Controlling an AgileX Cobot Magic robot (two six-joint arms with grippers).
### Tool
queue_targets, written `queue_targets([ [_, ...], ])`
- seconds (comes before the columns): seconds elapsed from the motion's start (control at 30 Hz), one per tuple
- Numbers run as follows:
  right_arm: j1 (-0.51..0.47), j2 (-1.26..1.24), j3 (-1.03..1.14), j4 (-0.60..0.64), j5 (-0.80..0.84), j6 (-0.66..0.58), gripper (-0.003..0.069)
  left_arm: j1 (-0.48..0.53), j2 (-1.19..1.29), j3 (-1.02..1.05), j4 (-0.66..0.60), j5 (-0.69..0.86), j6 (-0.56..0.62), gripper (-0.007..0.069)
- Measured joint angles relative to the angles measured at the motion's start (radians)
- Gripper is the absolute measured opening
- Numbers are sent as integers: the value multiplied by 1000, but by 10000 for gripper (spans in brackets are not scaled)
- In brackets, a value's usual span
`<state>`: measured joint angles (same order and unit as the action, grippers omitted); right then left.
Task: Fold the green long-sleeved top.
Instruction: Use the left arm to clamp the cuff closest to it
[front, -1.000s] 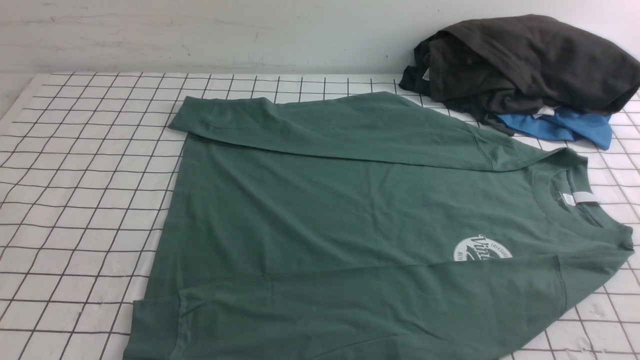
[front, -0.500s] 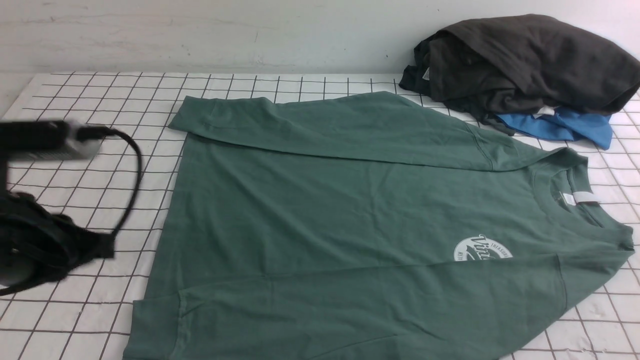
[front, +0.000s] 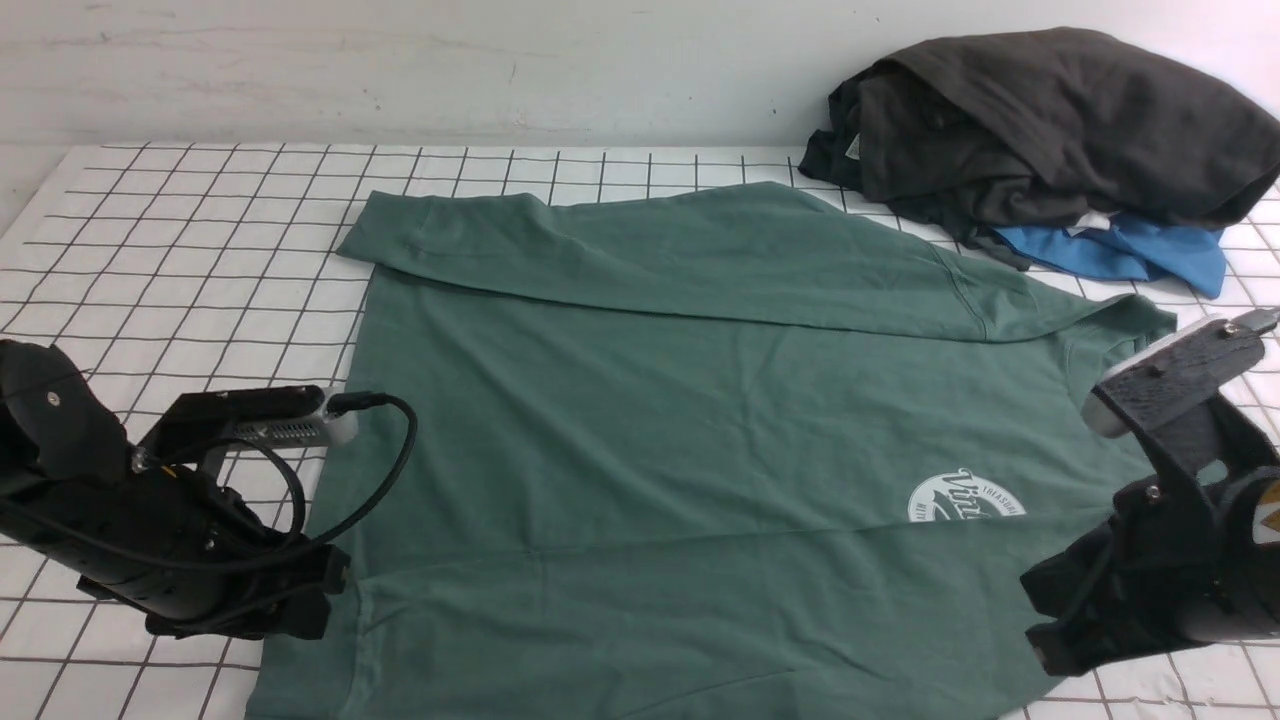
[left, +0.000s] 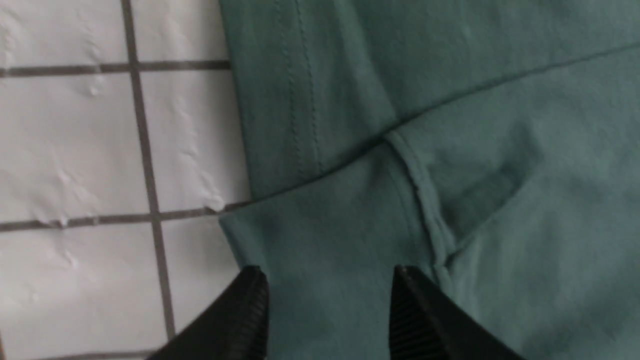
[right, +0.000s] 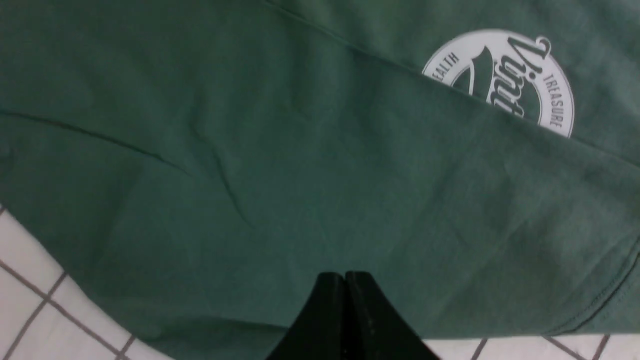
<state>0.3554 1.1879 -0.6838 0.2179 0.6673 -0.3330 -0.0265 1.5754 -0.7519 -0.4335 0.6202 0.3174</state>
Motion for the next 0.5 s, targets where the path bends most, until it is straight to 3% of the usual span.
queue_targets([
  [0.1, 0, 0, 0, 2, -19, 0, -10, -17, 25, -3, 41, -42, -6, 280],
  [0.17, 0, 0, 0, 9, -21, 0, -10, -45, 45, -3, 89, -77, -14, 184],
  [0.2, 0, 0, 0, 9, -21, 0, -10, -48, 46, -3, 89, -79, -14, 175],
  [0.27, 0, 0, 0, 11, -21, -2, -10, -82, 54, -4, 139, -104, -21, 60],
  [0.37, 0, 0, 0, 12, -22, -2, -10, -109, 55, -5, 167, -110, -21, 9],
  [0.5, 0, 0, 0, 13, -22, -2, -10, -131, 37, -25, 183, -78, -37, -4],
])
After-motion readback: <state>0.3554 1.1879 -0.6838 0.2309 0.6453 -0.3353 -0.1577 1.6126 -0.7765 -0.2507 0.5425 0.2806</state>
